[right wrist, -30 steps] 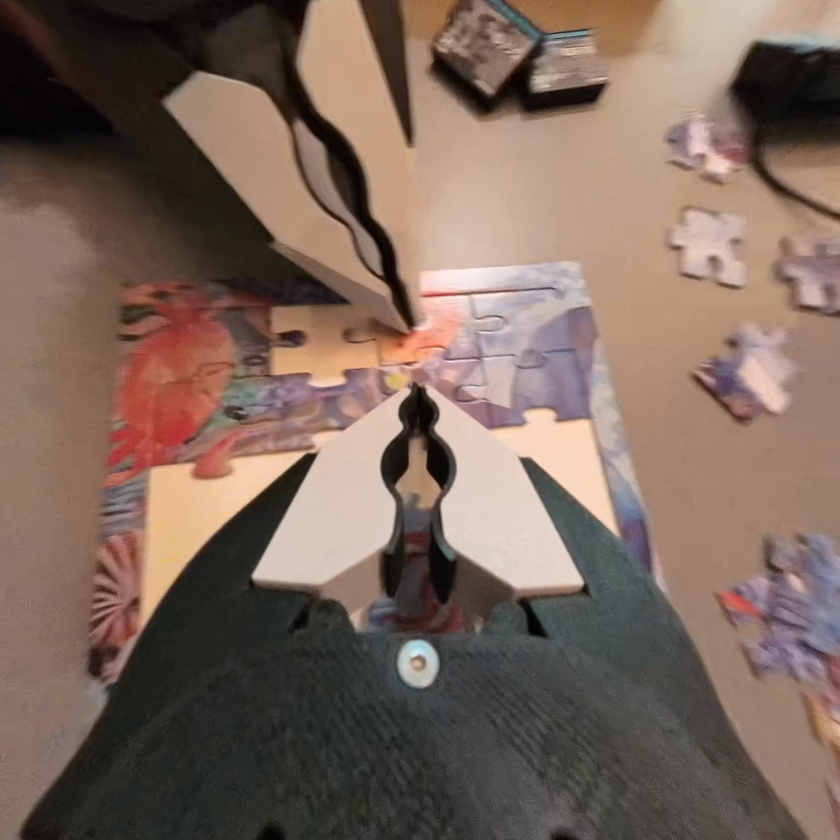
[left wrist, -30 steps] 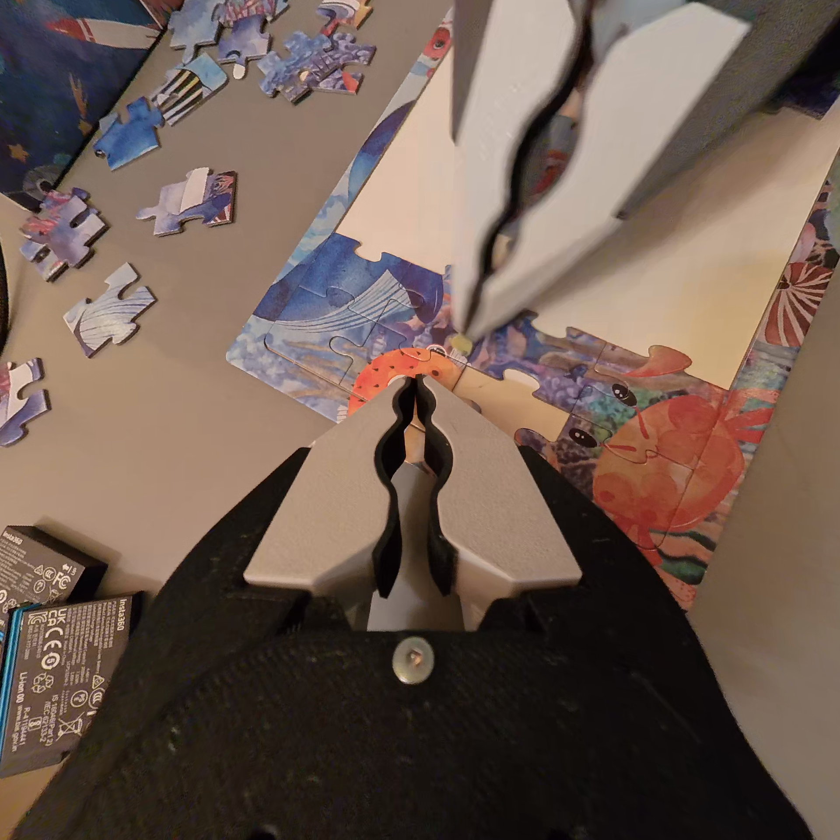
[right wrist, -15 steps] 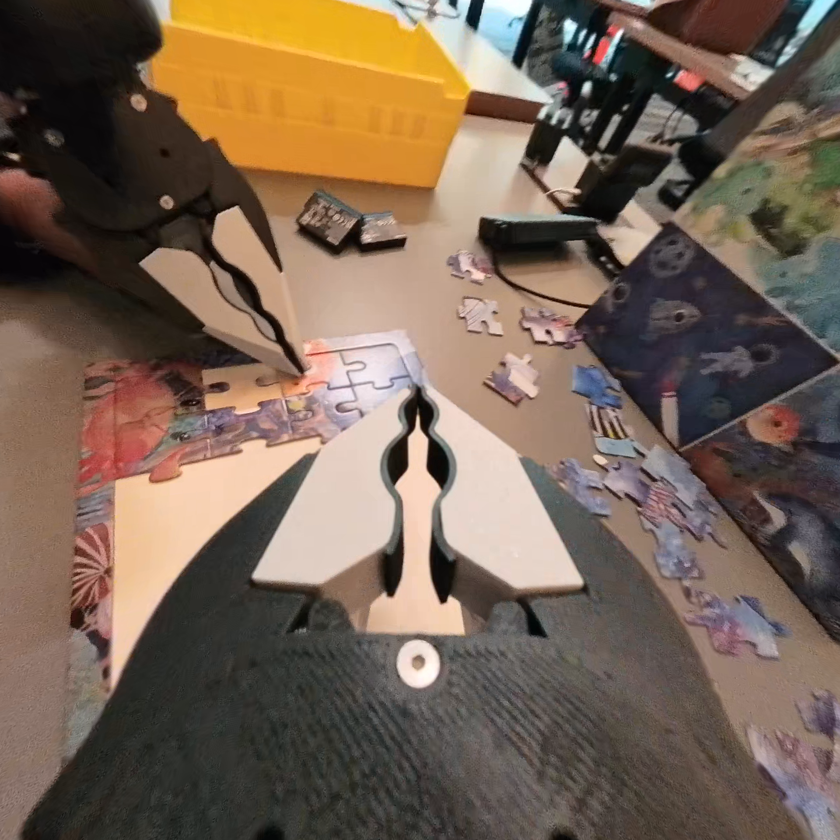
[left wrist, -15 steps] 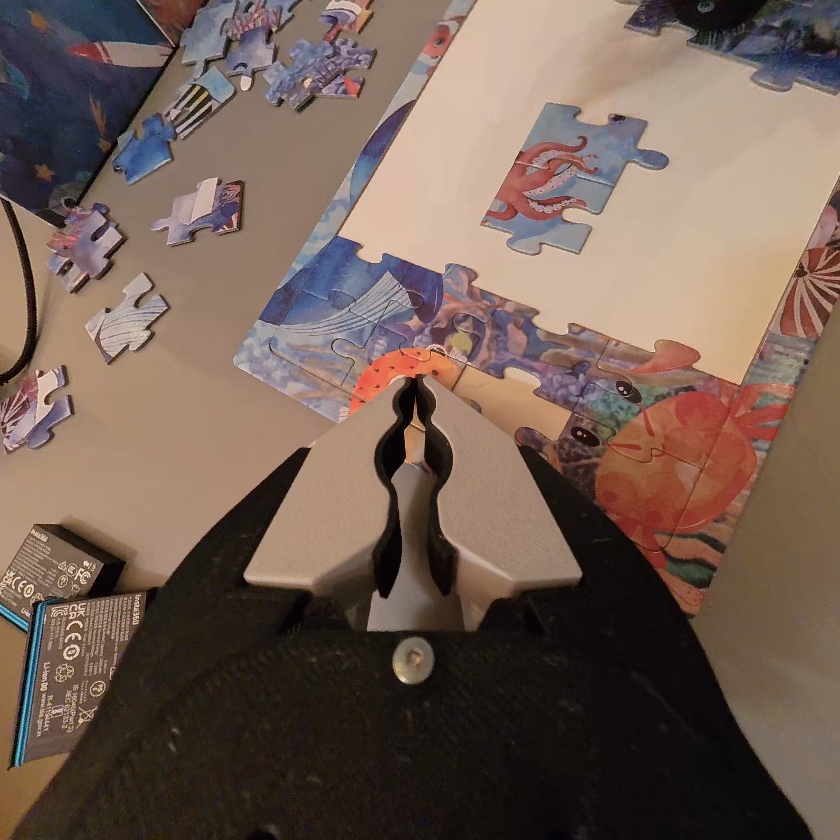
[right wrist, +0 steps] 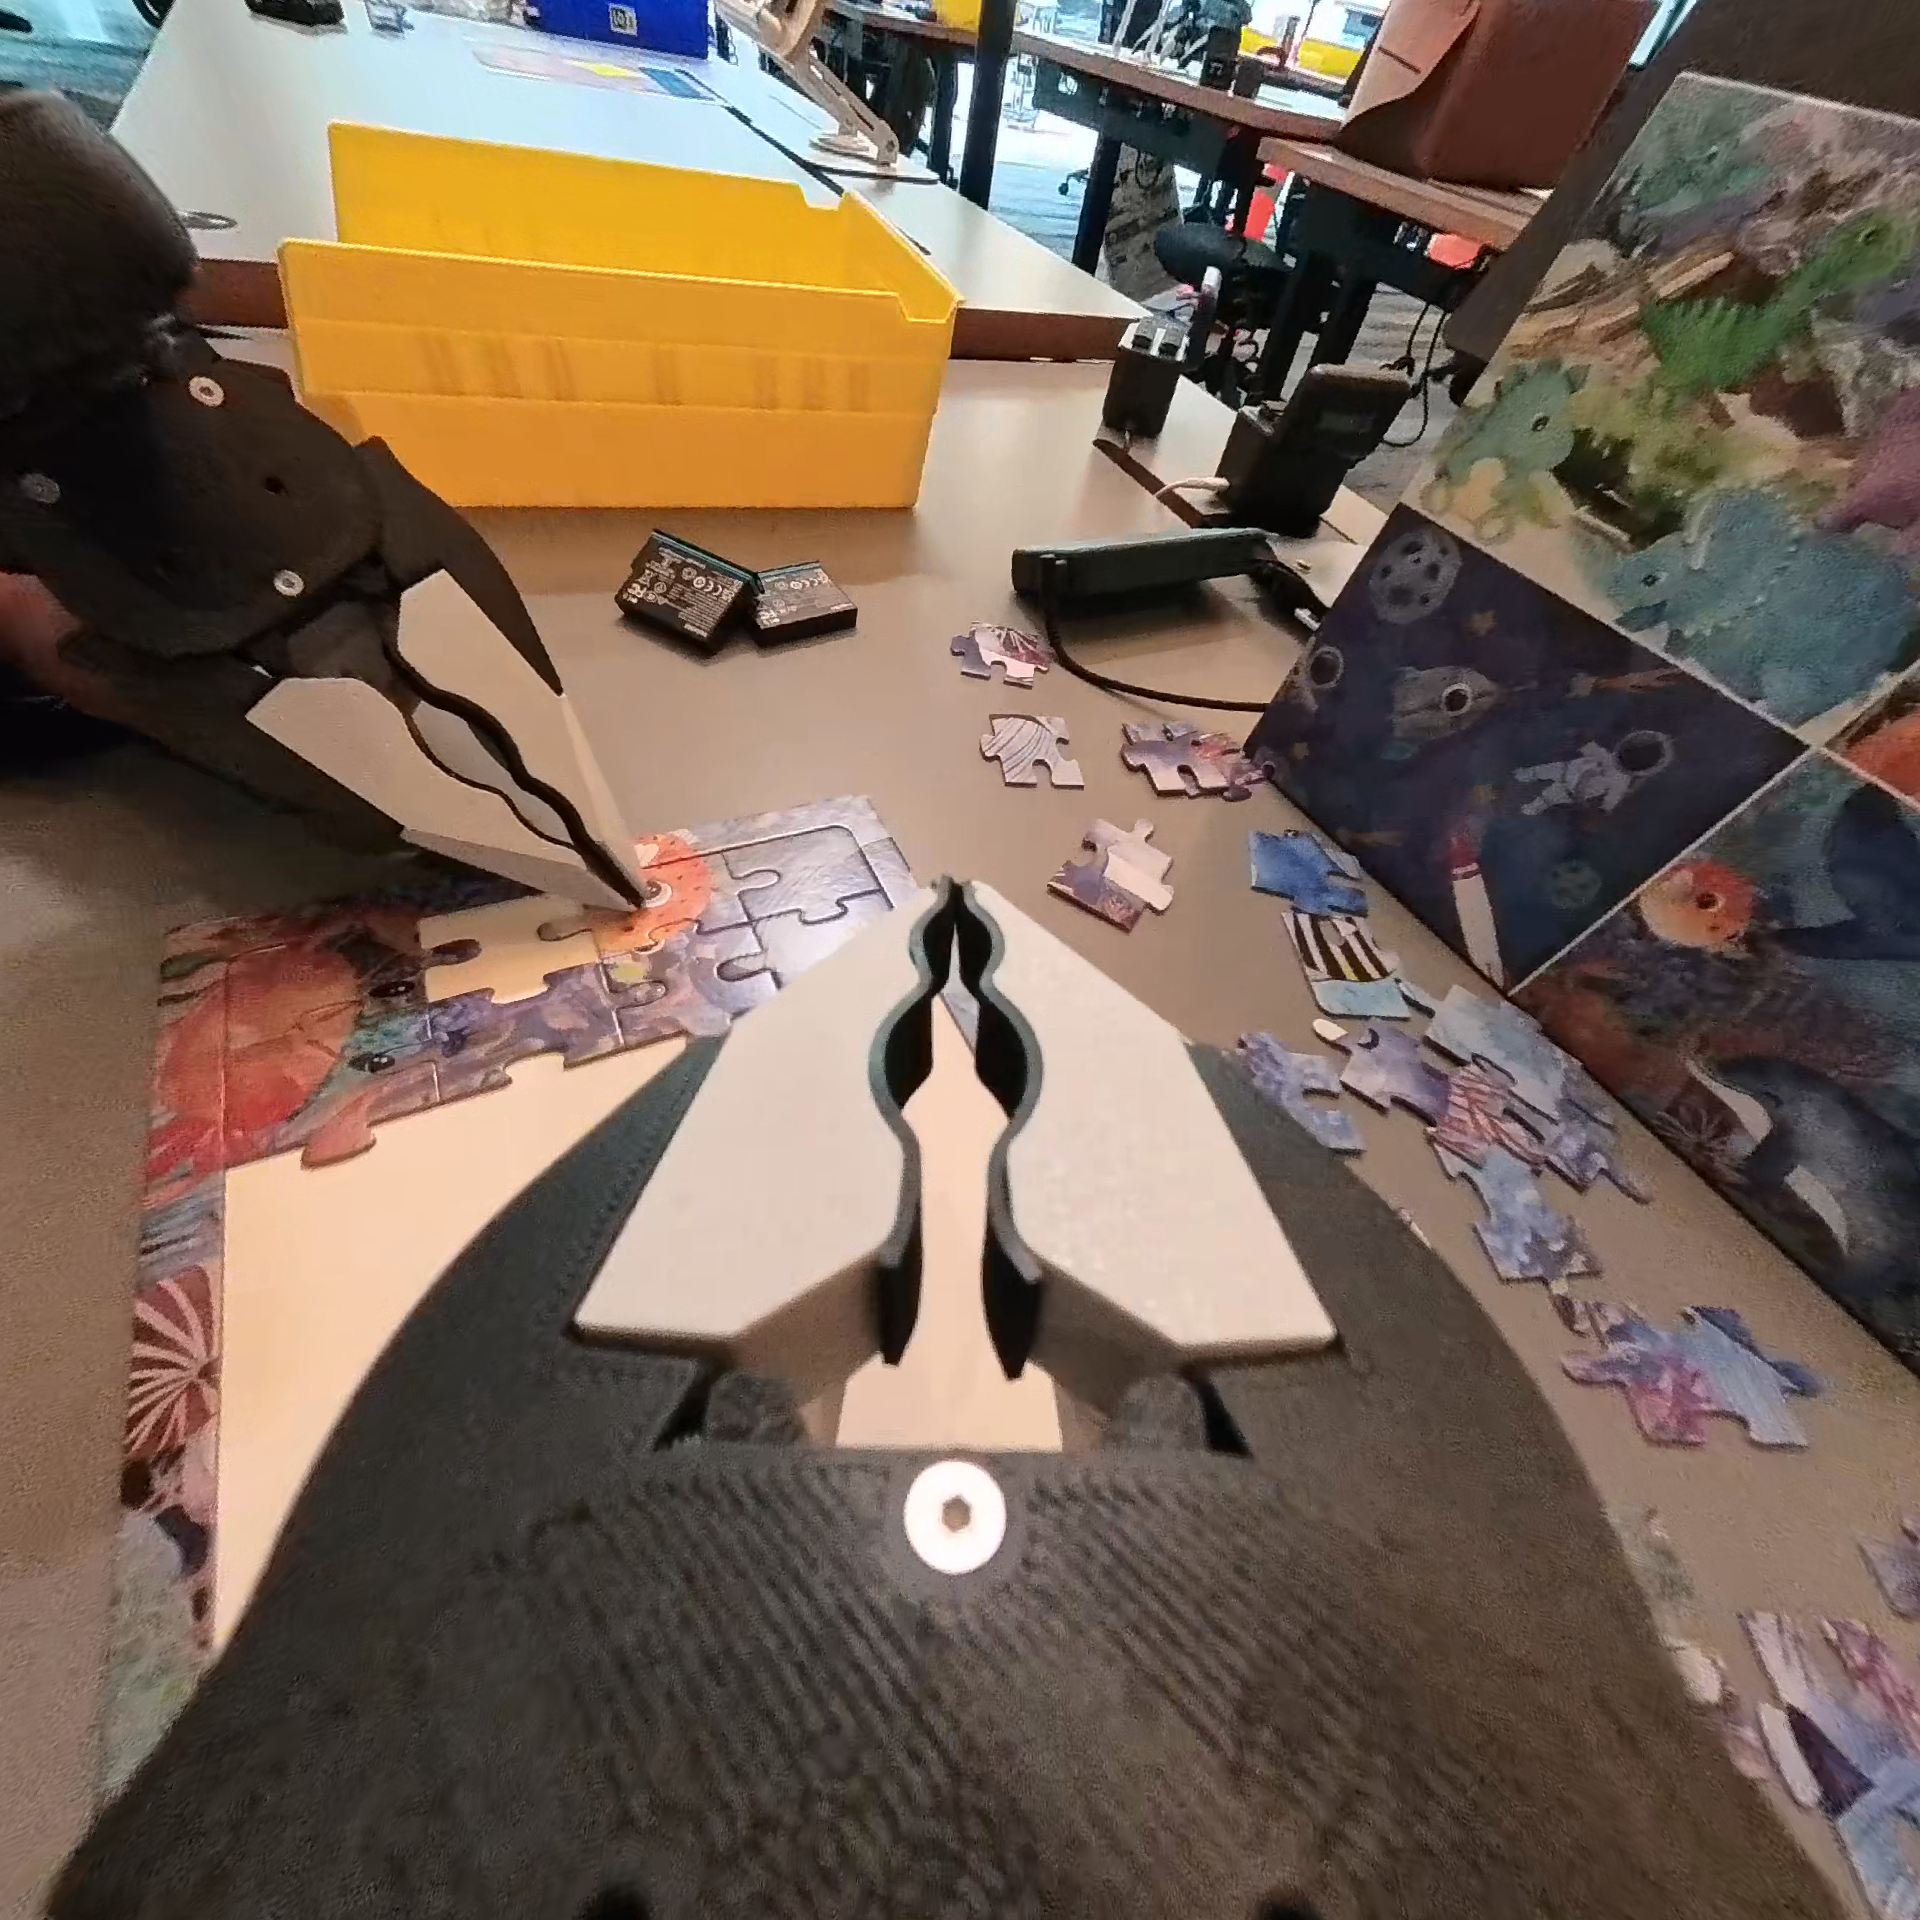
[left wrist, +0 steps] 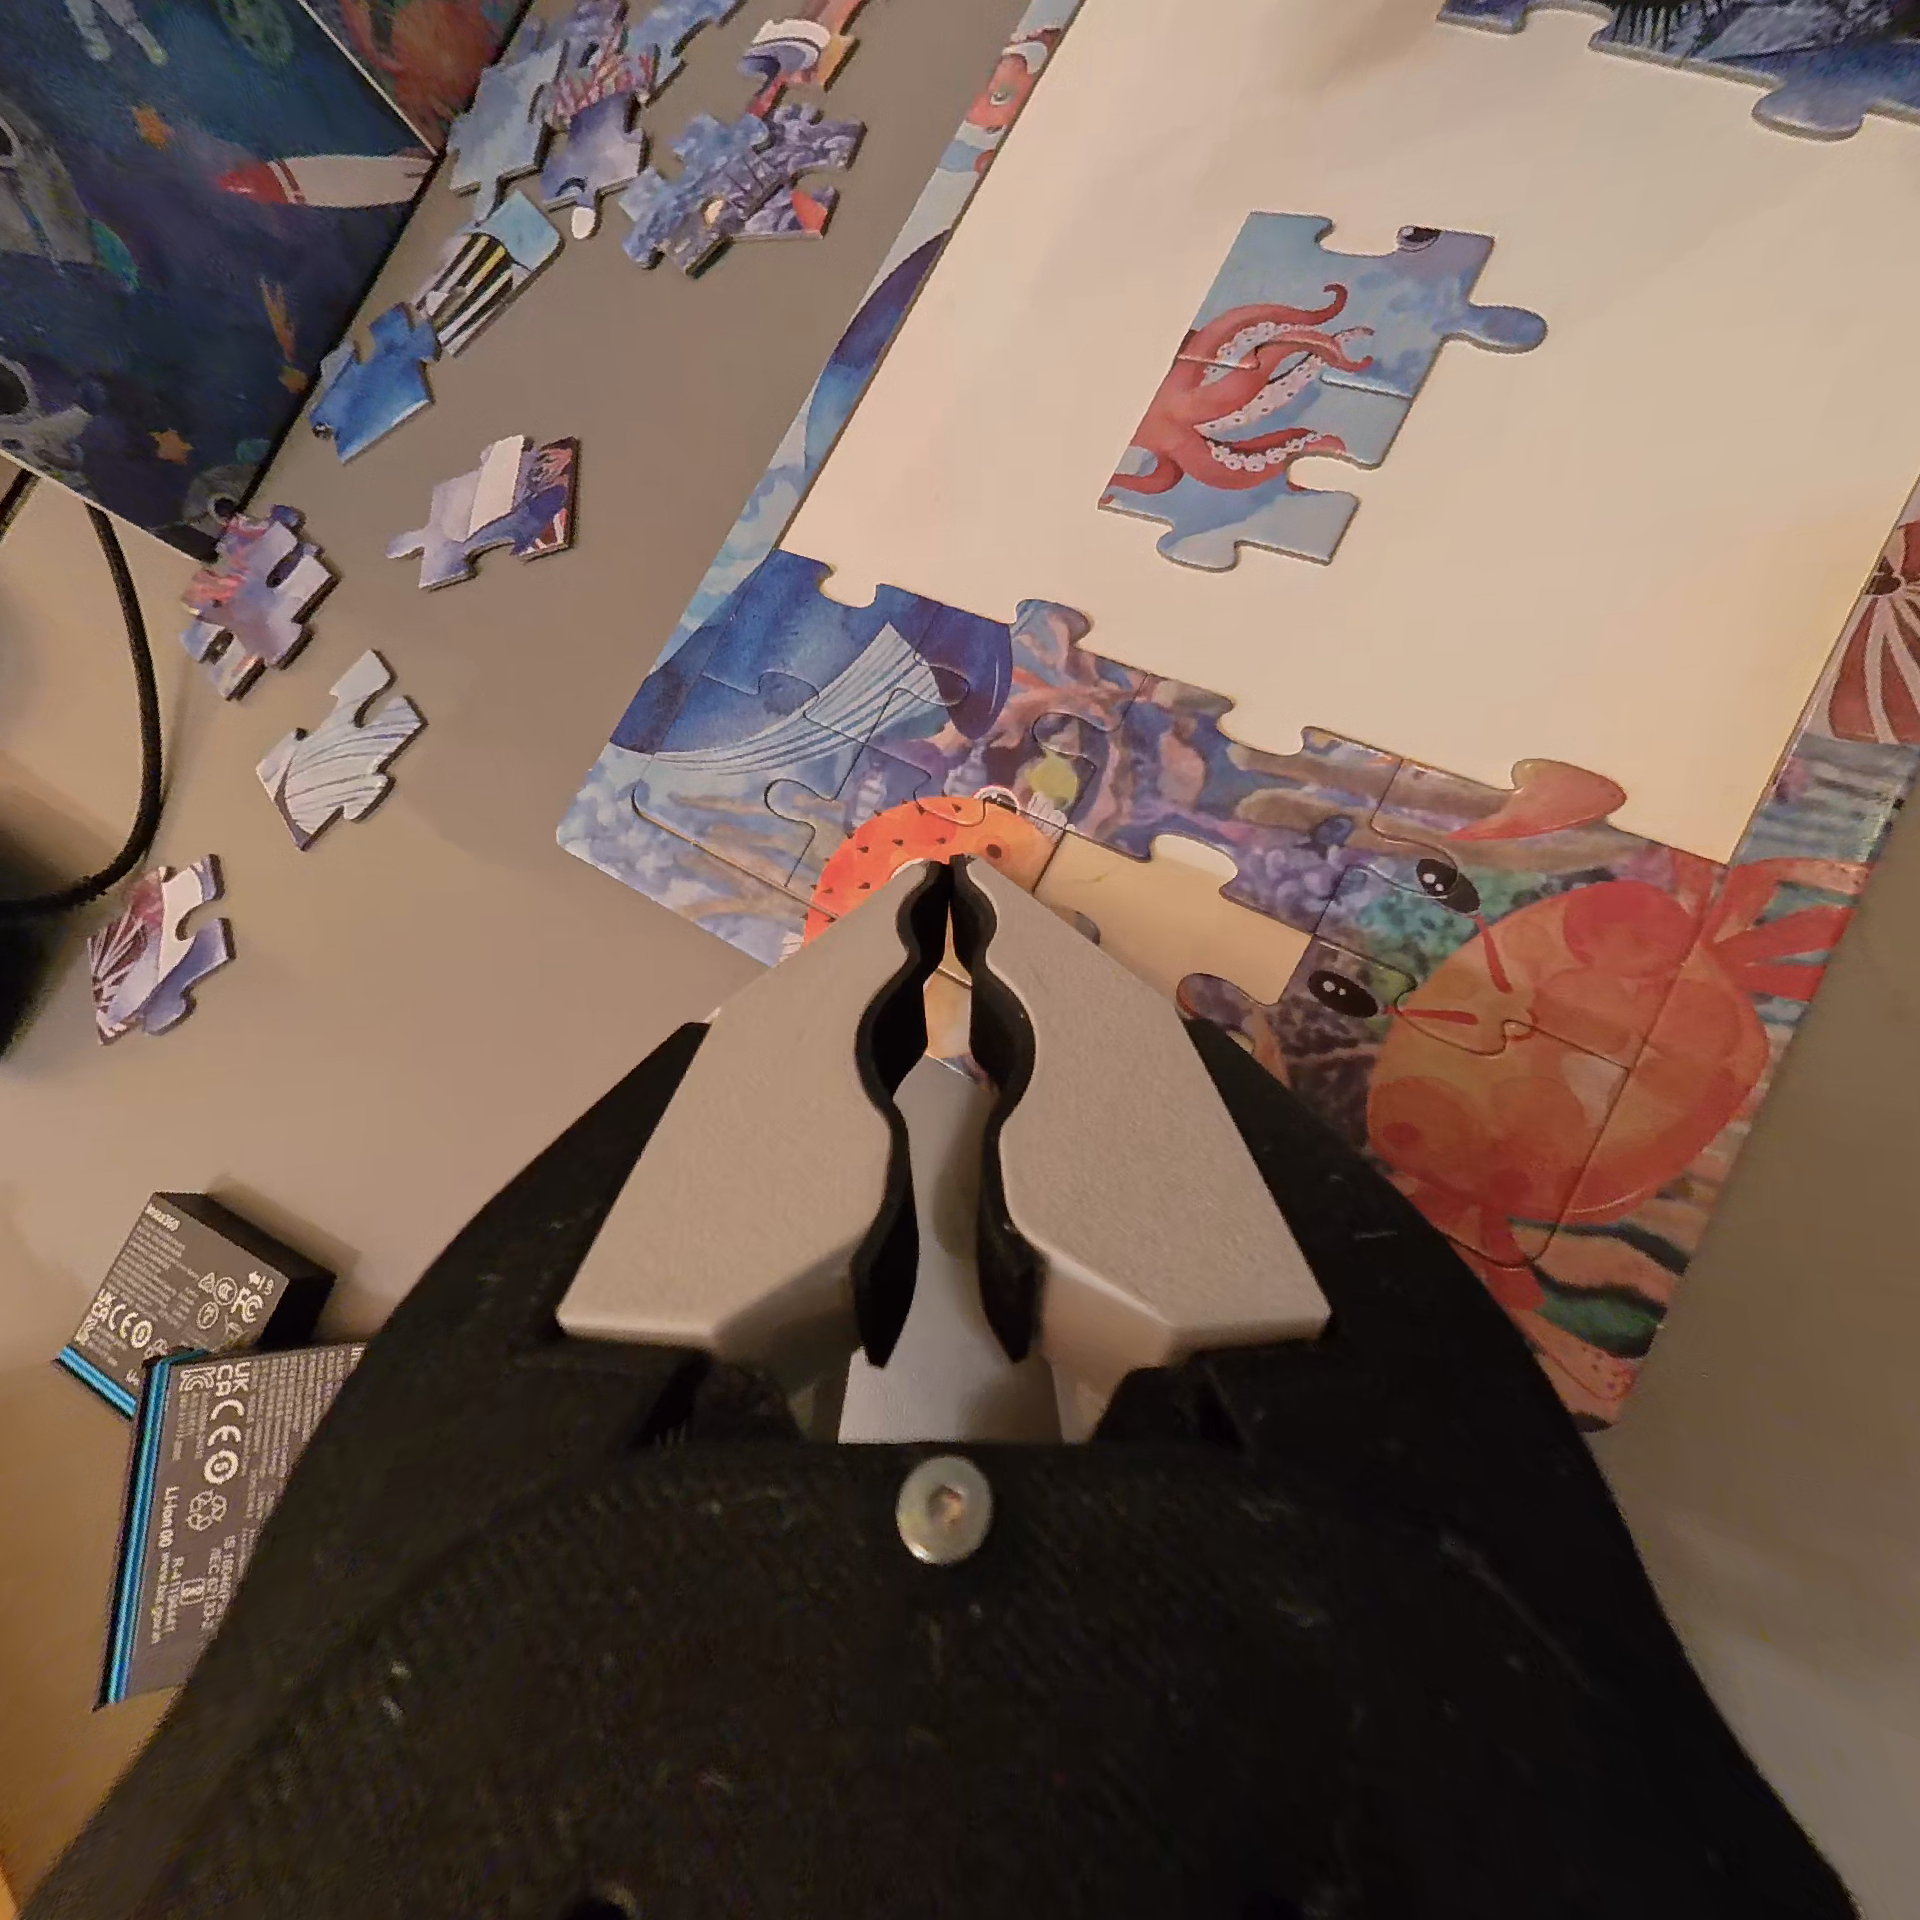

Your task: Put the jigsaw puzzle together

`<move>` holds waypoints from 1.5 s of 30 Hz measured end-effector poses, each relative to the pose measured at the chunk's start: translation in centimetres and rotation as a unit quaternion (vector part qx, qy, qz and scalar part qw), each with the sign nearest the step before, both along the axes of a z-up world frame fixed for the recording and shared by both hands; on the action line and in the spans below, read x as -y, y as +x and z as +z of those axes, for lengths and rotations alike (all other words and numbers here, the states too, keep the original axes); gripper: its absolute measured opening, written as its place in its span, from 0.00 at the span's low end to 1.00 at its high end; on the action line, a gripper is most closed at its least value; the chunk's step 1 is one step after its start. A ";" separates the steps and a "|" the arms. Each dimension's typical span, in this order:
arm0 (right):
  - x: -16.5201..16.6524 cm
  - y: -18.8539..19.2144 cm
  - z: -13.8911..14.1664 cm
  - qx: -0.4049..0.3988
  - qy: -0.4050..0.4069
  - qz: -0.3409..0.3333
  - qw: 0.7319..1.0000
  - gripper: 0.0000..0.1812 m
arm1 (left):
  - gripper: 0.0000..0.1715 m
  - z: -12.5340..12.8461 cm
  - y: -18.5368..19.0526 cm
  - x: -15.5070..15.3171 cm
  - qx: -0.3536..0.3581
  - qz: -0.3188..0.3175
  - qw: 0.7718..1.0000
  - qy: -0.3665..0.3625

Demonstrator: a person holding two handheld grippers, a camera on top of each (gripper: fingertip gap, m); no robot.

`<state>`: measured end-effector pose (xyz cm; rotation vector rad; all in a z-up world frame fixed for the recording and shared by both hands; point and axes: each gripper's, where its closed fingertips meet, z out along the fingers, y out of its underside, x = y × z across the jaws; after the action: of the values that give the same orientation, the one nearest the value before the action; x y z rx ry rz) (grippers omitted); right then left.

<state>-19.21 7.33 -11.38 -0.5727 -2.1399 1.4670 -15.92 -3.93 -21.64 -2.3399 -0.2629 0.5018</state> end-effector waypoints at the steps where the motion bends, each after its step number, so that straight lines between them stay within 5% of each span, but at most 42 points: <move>1: 0.1 0.0 0.0 0.001 -0.003 0.000 1.000 0.00 | 0.00 0.0 0.0 0.0 0.001 0.000 1.000 0.000; 24: -0.9 -0.9 2.9 0.020 -0.136 -0.016 0.990 0.00 | 0.00 0.0 0.0 0.0 -0.010 0.000 1.000 -0.004; 31: -1.2 -0.9 2.6 0.000 -0.093 -0.025 0.995 0.00 | 0.00 0.1 0.0 0.0 -0.012 0.000 1.000 -0.005; 35: -4.2 -0.5 3.1 -0.038 -0.060 -0.045 0.996 0.03 | 0.00 0.1 0.0 0.0 -0.010 0.000 1.000 -0.004; 40: -7.6 3.2 -5.1 0.138 0.024 0.007 0.990 0.12 | 0.00 0.1 0.0 0.0 -0.003 0.001 1.000 -0.002; 43: -8.4 5.9 -8.2 0.203 0.040 0.024 0.978 0.44 | 0.00 0.0 0.0 0.0 0.008 0.001 1.000 0.002; 45: -8.0 7.1 -7.5 0.202 0.019 0.041 0.978 0.48 | 0.00 0.0 0.0 0.1 0.017 0.002 1.000 0.005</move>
<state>-12.13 15.38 -18.92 -0.8369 -2.5205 1.4457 -15.93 -3.98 -21.61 -2.3409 -0.2857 0.4623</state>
